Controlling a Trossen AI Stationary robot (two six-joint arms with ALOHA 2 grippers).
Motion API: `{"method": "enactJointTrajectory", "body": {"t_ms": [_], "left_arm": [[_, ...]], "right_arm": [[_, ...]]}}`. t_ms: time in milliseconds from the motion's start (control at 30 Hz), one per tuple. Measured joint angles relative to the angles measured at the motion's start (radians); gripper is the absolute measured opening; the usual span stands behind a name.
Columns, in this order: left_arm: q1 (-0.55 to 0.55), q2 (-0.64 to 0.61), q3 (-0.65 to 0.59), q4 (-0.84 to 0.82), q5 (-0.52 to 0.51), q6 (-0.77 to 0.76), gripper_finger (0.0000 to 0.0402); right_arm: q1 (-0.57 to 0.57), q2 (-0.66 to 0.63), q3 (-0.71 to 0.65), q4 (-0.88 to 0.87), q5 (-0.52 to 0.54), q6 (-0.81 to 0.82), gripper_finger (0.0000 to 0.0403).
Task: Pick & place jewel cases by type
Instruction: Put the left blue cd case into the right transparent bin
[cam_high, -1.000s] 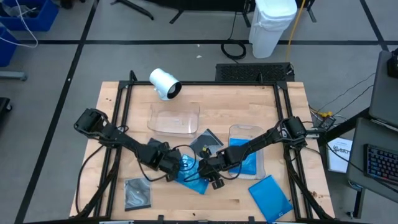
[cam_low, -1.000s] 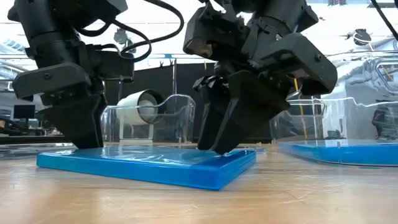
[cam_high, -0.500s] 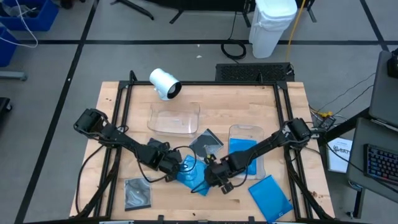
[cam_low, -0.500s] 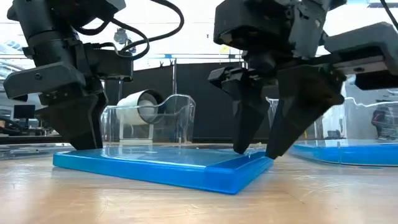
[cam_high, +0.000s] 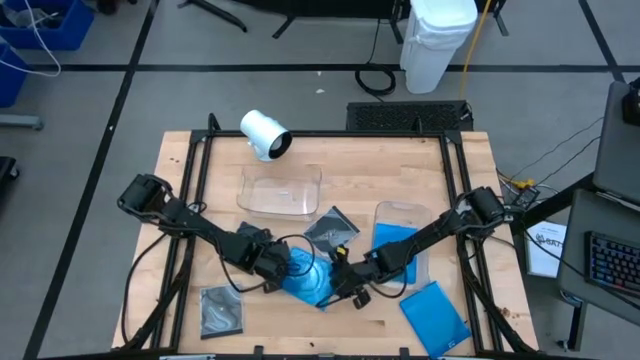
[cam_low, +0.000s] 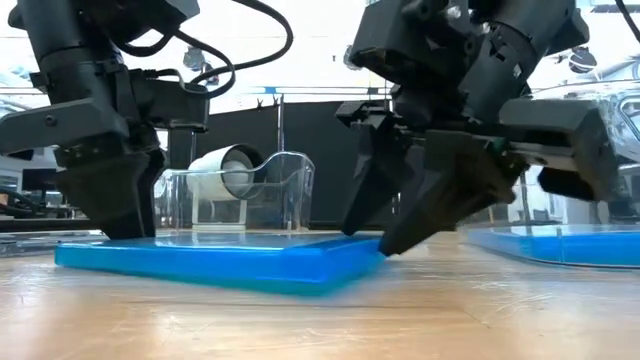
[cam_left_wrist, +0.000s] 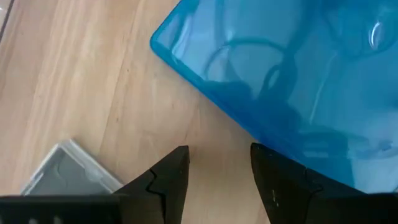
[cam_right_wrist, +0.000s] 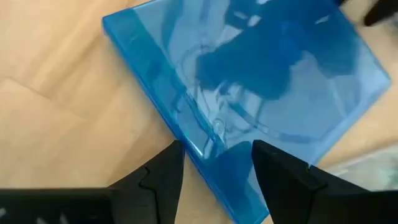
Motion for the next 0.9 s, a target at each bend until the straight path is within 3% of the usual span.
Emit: {"method": "enactJointTrajectory", "body": {"t_ms": [467,767,900], "left_arm": [[0.003,-0.003,0.0,-0.021,0.0,0.0,0.0179],[0.003,-0.003,0.0,-0.028,0.0,-0.002,0.0179],[0.005,0.002,0.004,0.02,-0.024,-0.008,0.0179]], "right_arm": [[0.003,-0.094,-0.006,0.096,0.192,-0.146,0.0169],[0.004,-0.118,-0.002,0.189,0.175,-0.21,0.0169],[-0.004,-0.118,0.012,0.323,0.204,-0.245,0.0168]]}}
